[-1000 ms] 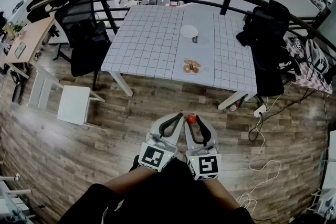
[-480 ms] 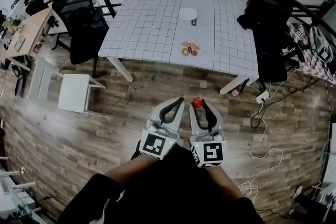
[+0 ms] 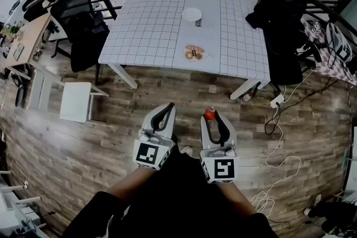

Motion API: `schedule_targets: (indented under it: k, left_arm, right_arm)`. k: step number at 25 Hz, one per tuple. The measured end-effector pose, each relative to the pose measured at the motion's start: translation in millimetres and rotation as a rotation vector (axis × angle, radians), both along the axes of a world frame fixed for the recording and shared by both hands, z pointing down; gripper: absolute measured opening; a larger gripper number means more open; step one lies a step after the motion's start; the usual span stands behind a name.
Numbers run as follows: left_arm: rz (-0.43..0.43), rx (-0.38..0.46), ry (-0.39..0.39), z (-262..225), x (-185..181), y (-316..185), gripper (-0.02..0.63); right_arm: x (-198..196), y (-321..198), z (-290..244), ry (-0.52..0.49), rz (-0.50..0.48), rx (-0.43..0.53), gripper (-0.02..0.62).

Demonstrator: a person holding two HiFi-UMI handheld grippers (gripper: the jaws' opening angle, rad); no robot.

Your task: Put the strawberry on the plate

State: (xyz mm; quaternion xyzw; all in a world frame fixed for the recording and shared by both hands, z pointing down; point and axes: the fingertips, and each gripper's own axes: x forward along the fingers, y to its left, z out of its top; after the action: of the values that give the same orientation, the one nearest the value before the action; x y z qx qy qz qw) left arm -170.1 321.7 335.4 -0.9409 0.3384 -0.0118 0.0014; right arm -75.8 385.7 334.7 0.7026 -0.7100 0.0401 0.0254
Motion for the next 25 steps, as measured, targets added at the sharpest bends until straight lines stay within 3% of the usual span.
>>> schedule_targets:
  k: [7, 13, 19, 25]
  left_arm:
    - [-0.011, 0.007, -0.019, -3, 4, -3, 0.006]
    - [0.029, 0.019, -0.042, -13, 47, 1, 0.007]
    - [0.050, 0.017, -0.022, -22, 48, -14, 0.007]
    - [0.059, -0.002, 0.019, 17, 70, -62, 0.006]
  right_arm:
    - [12, 11, 4, -0.040, 0.042, -0.005, 0.133]
    - [54, 19, -8, -0.067, 0.078, 0.000, 0.133]
    - [53, 4, -11, -0.038, 0.092, -0.009, 0.132]
    - [72, -46, 24, -0.012, 0.079, -0.016, 0.132]
